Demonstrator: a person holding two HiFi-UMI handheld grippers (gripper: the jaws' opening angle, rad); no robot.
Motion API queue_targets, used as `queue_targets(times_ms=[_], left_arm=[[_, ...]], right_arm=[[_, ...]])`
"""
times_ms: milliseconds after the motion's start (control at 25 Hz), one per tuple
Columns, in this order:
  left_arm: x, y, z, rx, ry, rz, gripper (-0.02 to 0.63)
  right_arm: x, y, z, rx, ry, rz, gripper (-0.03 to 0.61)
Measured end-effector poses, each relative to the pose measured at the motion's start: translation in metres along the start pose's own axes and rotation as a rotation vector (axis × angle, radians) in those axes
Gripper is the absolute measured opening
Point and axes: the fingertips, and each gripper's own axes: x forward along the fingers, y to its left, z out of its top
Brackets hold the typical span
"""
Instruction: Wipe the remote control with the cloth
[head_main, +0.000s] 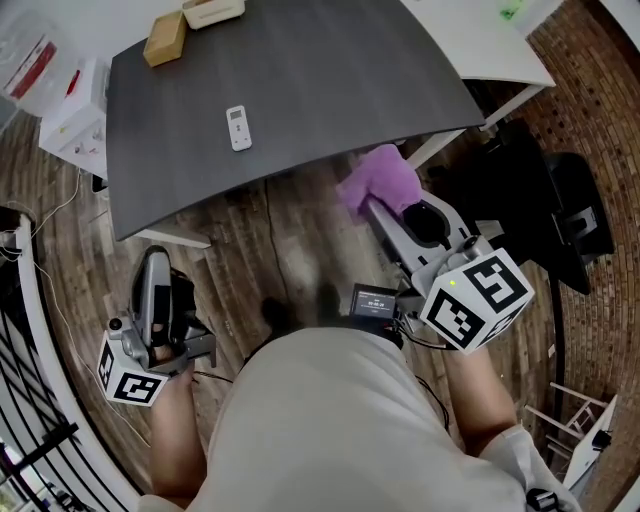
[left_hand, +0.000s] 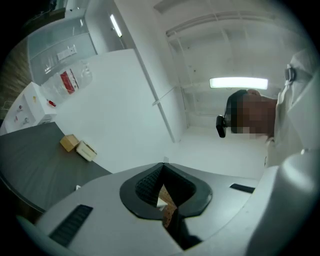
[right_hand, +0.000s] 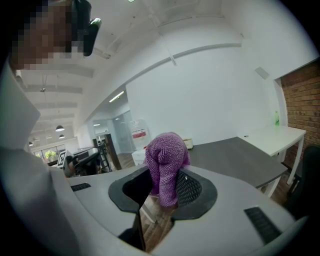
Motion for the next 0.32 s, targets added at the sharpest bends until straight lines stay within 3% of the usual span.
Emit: queue_targets(times_ms=[120,320], left_arm=[[0.005,-0.014,-0.019,0.009,0.091,-0.052,0.003],[0.008,-0.051,-0.067,-0.073,0.27,-0.214,0.003]], right_arm=[[0.001,-0.003,0.002,0.013,-0.003,0.006,0.124],[0.0,-0.01,0.002,0.034,-0.006,0.003,0.124]])
